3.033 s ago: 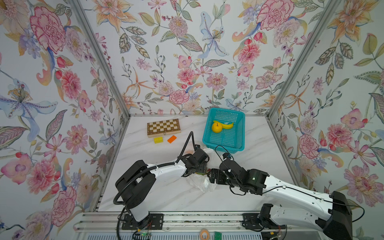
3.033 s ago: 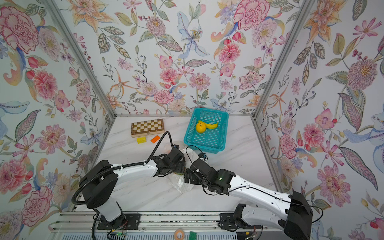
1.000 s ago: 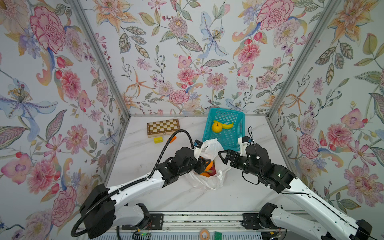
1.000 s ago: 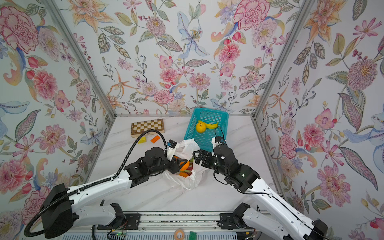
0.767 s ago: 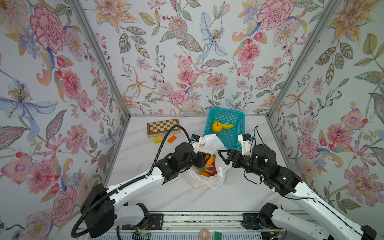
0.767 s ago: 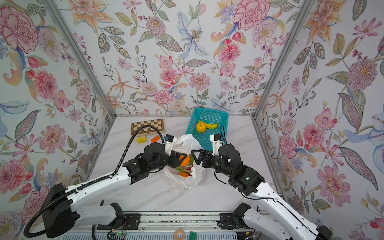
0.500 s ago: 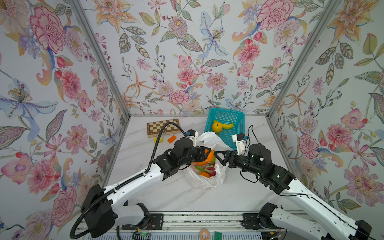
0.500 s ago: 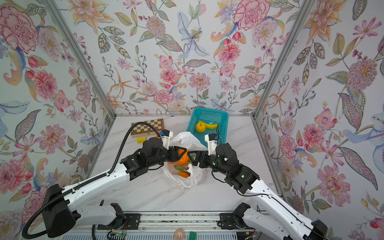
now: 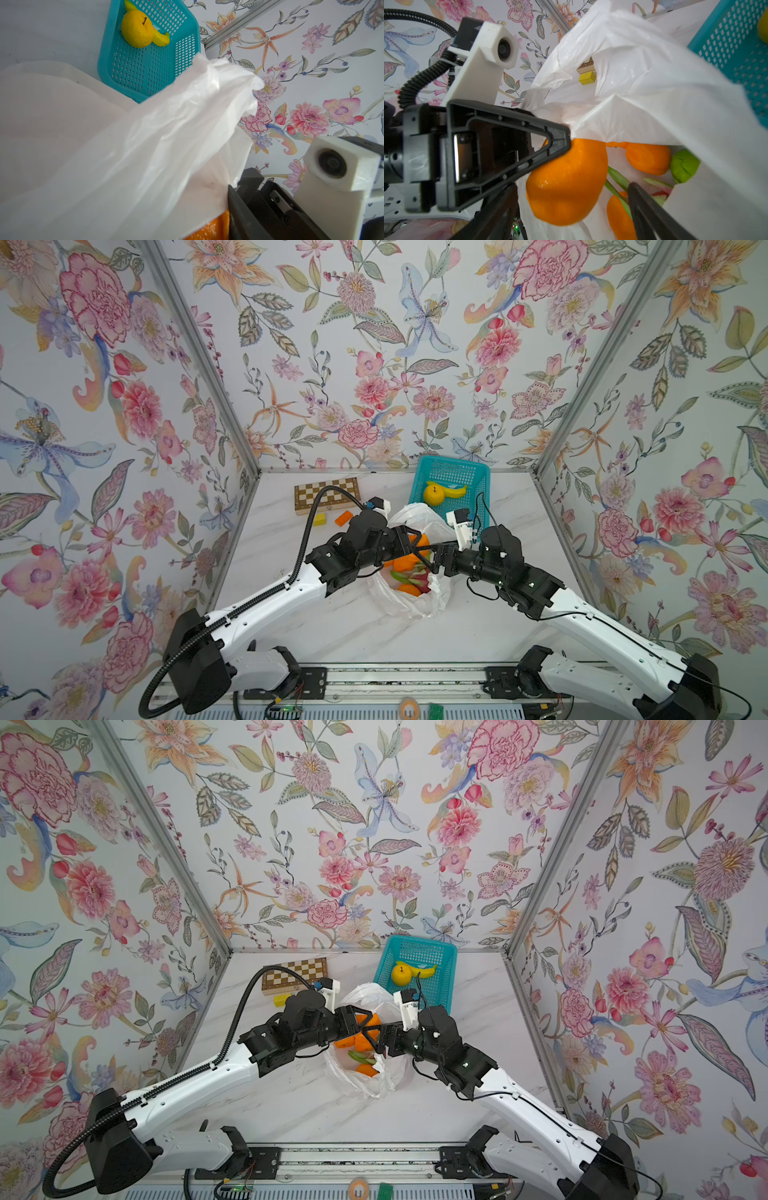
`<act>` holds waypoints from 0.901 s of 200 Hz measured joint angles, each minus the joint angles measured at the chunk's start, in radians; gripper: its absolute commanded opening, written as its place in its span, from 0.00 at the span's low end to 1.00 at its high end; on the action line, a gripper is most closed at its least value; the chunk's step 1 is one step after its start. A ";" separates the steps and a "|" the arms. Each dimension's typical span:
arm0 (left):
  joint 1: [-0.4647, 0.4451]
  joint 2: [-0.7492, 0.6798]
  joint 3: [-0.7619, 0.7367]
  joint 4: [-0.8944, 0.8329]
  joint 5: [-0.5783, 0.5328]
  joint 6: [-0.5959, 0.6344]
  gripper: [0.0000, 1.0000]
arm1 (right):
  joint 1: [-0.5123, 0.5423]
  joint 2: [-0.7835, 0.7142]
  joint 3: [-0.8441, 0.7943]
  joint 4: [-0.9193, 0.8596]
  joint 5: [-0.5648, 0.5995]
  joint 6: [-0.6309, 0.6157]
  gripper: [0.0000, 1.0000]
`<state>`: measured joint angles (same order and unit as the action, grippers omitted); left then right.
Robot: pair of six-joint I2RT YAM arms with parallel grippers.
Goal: Untie the knot of the plastic bag and take out the fruit
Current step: 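Close the right gripper on an orange inside the bag and lift it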
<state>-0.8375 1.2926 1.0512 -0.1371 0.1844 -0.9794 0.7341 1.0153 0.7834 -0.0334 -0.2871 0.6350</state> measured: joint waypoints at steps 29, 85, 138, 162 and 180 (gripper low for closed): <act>0.000 0.005 0.010 0.010 0.020 -0.033 0.30 | 0.000 0.032 0.000 0.040 -0.032 -0.011 0.78; 0.002 0.005 0.011 0.029 0.028 -0.046 0.64 | 0.000 0.058 0.000 0.089 -0.048 0.002 0.55; 0.002 -0.015 0.011 0.028 0.009 -0.018 0.91 | 0.000 0.051 -0.001 0.115 -0.039 0.027 0.49; 0.002 -0.044 0.011 0.016 -0.024 0.004 0.97 | 0.000 0.023 -0.021 0.120 -0.035 0.036 0.48; 0.002 -0.071 0.011 -0.002 -0.061 0.027 0.98 | 0.000 -0.009 -0.034 0.111 -0.031 0.044 0.48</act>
<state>-0.8360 1.2221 1.0618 -0.1390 0.1234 -0.9520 0.7341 1.0061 0.7494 0.0772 -0.3180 0.6788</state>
